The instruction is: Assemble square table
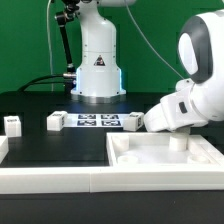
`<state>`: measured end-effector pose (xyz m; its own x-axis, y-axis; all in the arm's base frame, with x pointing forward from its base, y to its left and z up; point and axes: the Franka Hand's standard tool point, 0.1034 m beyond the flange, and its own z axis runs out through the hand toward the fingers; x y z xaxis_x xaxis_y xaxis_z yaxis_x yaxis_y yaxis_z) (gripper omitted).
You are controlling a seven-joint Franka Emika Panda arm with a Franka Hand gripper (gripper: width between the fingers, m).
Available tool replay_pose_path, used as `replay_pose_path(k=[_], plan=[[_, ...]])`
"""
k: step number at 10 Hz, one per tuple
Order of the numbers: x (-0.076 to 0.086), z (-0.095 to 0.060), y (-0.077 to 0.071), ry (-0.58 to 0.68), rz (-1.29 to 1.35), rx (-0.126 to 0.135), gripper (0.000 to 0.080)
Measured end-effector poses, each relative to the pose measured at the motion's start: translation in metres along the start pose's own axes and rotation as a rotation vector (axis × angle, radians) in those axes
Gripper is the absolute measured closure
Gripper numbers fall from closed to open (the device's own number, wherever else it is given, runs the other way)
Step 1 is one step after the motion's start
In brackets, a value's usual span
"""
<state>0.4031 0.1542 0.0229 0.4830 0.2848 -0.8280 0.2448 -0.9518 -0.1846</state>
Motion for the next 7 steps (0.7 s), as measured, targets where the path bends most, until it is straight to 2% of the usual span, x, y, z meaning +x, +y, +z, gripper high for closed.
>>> replay_pose_path(k=[1,3,6,7], plan=[[-0.008,-0.008,0.000,-0.002,-0.016,0.021,0.0512],[-0.022,-0.024,0.003,0.014,-0.020,0.038,0.0512],[-0.015,-0.025,0.003,0.052,-0.020,0.036,0.0511],[-0.006,-0.033,0.007,0.150,-0.024,0.029,0.0511]])
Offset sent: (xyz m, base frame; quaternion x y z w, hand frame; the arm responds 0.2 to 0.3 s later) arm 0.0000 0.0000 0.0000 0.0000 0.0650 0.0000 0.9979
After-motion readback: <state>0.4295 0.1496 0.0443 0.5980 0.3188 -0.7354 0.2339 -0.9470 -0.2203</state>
